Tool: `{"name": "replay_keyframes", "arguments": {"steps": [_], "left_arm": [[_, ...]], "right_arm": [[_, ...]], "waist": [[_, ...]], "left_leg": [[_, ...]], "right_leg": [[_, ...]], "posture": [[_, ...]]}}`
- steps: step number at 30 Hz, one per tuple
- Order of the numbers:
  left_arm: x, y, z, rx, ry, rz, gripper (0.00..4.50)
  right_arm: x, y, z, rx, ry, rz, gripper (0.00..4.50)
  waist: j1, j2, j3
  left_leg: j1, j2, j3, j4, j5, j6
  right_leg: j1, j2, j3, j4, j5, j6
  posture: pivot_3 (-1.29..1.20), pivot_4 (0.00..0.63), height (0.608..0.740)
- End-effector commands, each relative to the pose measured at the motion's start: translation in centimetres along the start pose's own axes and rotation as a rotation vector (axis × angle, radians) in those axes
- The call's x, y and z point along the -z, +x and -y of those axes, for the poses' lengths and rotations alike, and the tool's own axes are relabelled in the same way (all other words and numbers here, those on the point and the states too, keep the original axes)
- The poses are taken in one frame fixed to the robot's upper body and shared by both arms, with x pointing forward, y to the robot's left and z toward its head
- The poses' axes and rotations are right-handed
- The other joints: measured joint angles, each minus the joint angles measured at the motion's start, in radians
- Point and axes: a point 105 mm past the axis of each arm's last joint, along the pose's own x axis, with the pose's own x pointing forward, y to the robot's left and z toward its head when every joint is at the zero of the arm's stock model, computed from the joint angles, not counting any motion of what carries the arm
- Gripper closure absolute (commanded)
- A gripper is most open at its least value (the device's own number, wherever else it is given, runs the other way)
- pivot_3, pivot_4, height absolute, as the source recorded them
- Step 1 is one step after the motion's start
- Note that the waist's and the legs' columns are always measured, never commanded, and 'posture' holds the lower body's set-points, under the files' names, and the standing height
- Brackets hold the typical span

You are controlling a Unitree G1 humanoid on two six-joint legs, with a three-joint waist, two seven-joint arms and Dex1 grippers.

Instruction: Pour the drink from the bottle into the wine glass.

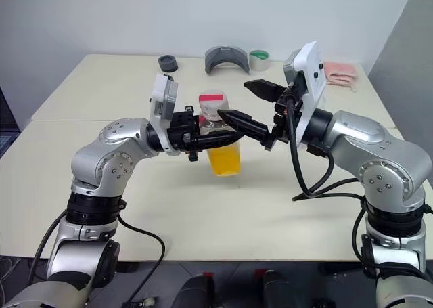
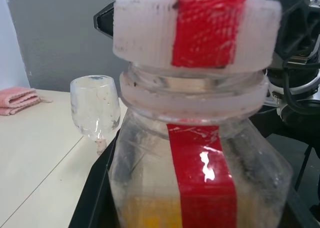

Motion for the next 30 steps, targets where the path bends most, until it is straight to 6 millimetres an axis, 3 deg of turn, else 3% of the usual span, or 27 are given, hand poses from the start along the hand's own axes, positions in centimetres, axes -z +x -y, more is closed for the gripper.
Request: {"name": "replay_keyframes", "arguments": {"steps": [1, 30], "left_arm": [[-1.38, 0.3, 0.42, 0.027, 0.055, 0.029, 2.68], [-1.33, 0.32, 0.5, 0.03, 0.052, 0.029, 2.68]], "right_arm": [[-1.06, -0.65, 0.26, 0.026, -0.031, 0.036, 0.05], [-1.33, -0.94, -0.33, -0.017, -0.023, 0.049, 0.05]], "waist": [[0.0, 0.0, 0.0], [0.0, 0.0, 0.0]], "left_leg": [[0.0, 0.0, 0.0, 0.0, 0.0, 0.0], [0.0, 0.0, 0.0, 0.0, 0.0, 0.0]], "right_leg": [[0.0, 0.0, 0.0, 0.0, 0.0, 0.0], [0.0, 0.0, 0.0, 0.0, 0.0, 0.0]], "posture": [[0.0, 0.15, 0.74], [0.0, 0.15, 0.74]]}}
